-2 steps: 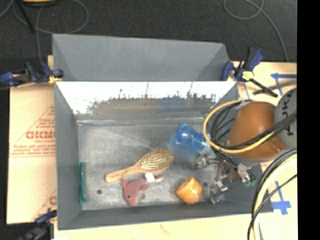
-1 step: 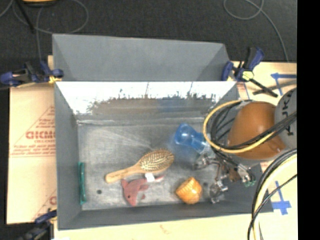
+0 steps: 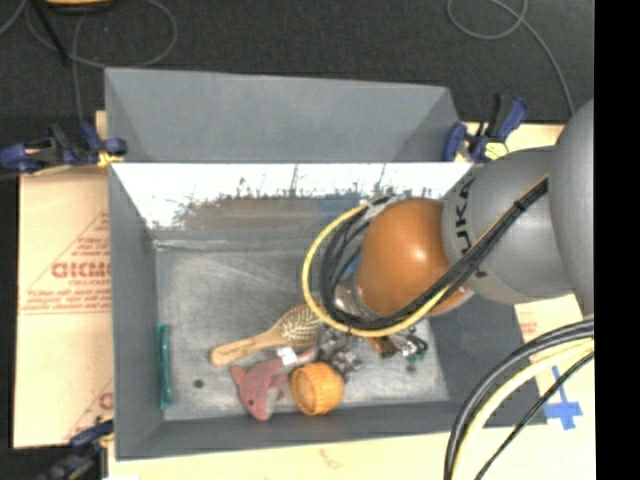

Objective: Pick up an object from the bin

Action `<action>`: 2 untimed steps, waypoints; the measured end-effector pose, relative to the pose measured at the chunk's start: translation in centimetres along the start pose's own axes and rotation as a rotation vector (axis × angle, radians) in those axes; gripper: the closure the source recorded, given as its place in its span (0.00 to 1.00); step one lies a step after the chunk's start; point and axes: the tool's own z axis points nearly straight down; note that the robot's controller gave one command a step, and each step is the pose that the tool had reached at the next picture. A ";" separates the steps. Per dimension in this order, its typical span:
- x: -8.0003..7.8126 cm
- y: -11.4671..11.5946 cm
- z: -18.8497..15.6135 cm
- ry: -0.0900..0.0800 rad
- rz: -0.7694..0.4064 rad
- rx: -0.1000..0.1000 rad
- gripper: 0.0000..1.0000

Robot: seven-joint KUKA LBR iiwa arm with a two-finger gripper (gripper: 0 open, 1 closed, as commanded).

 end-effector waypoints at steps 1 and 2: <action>0.2 0.1 0.2 0.005 -0.001 -0.004 0.00; 0.2 0.1 0.2 0.005 -0.002 -0.004 0.00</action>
Offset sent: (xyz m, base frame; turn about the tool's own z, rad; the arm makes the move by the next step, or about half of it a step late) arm 0.0000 0.0000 0.0000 0.0000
